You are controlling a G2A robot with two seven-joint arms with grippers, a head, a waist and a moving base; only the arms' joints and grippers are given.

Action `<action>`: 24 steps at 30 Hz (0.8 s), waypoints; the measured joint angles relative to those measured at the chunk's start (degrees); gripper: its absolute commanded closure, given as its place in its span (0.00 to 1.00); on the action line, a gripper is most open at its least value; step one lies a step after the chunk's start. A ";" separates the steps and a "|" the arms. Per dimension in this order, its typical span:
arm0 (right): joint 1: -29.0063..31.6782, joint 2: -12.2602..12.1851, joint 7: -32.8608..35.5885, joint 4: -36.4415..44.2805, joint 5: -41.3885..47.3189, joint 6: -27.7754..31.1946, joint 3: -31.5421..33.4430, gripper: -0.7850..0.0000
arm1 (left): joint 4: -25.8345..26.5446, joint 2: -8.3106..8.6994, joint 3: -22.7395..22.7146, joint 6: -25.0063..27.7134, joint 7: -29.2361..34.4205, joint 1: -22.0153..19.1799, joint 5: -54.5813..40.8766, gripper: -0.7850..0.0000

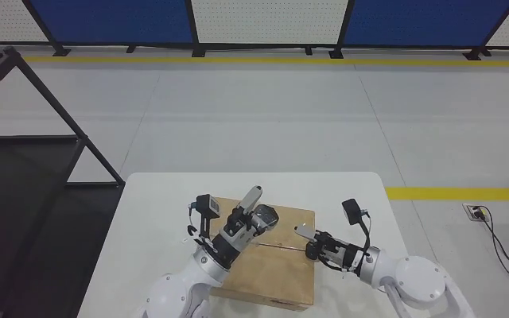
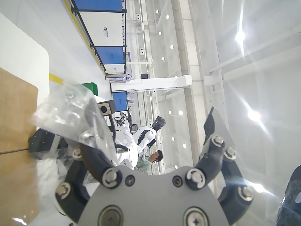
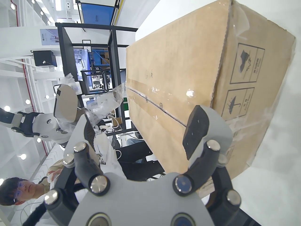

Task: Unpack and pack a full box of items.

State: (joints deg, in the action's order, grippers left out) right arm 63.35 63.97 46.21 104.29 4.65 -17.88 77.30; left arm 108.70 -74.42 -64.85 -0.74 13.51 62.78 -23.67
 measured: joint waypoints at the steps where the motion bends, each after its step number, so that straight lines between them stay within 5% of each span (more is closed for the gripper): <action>1: 0.14 -0.07 0.29 0.10 -0.05 0.04 0.08 0.00 | -0.11 -0.05 0.08 -0.08 0.05 -0.07 0.06 0.00; 24: 0.64 -0.76 1.15 -0.06 0.45 1.27 -0.15 0.00 | -1.49 -1.32 2.93 -0.87 0.30 -1.88 1.72 0.00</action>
State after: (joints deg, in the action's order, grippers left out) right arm 63.98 63.22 47.36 104.23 5.10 -16.61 77.15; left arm 107.21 -75.74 -61.92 -1.61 13.81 60.91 -21.95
